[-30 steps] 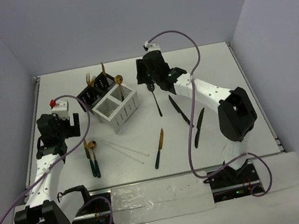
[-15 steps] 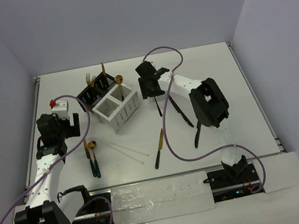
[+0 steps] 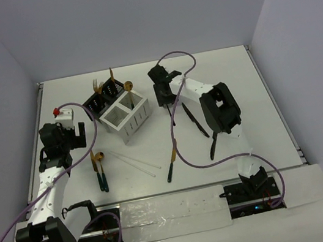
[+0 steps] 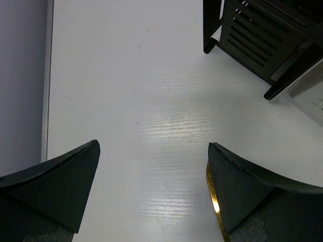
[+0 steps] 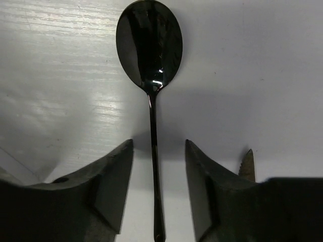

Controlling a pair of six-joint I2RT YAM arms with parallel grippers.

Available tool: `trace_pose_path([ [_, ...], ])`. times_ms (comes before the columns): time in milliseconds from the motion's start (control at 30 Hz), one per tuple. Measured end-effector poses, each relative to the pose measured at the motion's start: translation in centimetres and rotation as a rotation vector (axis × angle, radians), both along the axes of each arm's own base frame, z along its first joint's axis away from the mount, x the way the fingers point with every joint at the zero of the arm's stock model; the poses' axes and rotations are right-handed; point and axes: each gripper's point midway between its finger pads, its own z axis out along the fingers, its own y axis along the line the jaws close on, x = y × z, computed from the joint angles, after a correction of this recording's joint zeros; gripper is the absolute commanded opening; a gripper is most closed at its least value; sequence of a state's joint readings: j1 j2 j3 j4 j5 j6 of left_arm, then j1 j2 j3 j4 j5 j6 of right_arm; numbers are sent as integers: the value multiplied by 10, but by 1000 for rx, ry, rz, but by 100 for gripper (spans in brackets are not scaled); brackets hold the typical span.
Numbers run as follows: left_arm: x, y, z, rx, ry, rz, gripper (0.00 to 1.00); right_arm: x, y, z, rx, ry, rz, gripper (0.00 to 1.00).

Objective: Sort the eating utensils into containers

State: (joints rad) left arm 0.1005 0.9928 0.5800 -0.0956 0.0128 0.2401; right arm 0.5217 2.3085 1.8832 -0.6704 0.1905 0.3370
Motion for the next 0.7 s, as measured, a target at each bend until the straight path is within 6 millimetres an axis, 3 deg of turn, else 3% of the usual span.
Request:
trace_pose_path([
  [33, 0, 0, 0, 0, 0, 0, 98, 1, 0, 0, -3, 1, 4, 48],
  [167, 0, 1, 0, 0, 0, 2, 98, 3, -1, -2, -11, 9, 10, 25],
  [267, 0, 1, 1, 1, -2, 4, 98, 2, -2, -2, -23, 11, 13, 0],
  [433, 0, 2, 1, 1, -3, 6, 98, 1, -6, -2, -32, 2, 8, 0],
  [567, 0, 2, 1, 0, -4, 6, 98, -11, -15, 0, -53, -16, 22, 0],
  [700, 0, 2, 2, 1, -8, 6, 98, -22, -27, 27, -60, -120, 29, 0],
])
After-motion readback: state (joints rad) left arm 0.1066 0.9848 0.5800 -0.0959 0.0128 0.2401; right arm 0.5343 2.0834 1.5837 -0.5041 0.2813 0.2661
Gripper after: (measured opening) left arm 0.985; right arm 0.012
